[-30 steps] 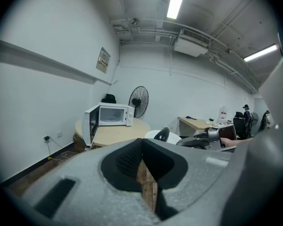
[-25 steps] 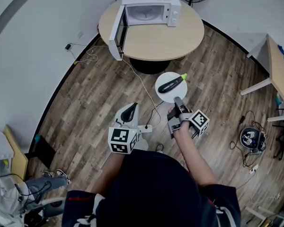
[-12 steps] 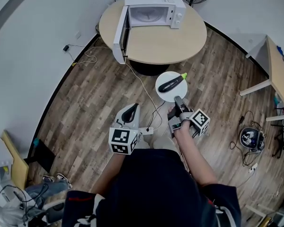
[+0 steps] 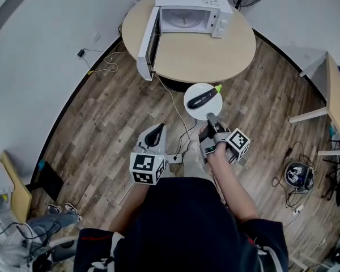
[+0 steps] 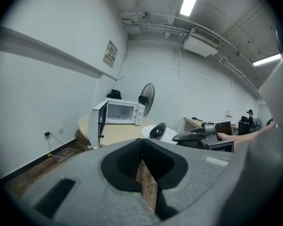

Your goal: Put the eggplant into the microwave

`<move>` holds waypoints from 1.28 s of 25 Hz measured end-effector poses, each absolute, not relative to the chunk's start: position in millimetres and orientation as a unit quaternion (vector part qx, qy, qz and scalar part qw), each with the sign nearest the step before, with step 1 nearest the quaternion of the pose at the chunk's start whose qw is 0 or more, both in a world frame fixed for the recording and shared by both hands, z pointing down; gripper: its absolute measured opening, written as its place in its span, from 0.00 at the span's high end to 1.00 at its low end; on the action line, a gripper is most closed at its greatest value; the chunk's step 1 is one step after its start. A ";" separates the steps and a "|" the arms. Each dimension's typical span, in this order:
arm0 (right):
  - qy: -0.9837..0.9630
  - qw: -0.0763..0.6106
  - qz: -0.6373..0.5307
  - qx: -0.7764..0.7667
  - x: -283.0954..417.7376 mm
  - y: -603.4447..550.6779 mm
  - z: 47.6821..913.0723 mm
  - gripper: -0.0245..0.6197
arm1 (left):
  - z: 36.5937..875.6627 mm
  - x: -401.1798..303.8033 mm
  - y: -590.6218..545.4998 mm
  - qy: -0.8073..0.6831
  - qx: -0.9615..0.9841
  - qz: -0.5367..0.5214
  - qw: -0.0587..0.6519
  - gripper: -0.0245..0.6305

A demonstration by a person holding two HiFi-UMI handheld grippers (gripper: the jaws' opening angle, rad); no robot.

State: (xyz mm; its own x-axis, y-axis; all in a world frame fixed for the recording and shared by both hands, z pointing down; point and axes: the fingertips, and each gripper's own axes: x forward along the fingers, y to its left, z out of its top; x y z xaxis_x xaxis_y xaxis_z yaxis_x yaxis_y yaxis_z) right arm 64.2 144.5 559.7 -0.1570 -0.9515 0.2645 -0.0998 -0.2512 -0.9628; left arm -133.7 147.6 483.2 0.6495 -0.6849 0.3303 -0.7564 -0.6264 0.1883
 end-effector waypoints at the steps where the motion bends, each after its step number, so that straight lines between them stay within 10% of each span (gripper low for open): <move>1: 0.493 0.365 -0.584 -0.532 65.6 137.6 559.6 0.93 | 483.2 -130.9 141.6 -0.407 0.893 0.113 0.157 0.94; 32: 0.533 0.339 -0.616 -0.471 192.2 -35.3 559.0 0.93 | 468.6 16.1 -13.1 -0.461 0.870 0.107 0.138 0.94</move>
State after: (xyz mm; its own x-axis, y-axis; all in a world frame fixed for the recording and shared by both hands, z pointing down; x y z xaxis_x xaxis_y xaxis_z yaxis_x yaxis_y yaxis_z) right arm 192.2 -35.3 559.0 -0.3271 -0.9194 0.2184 -0.0840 -0.2019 -0.9758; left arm 16.1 -13.1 468.6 0.5526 -0.7721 0.3139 -0.8314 -0.5372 0.1423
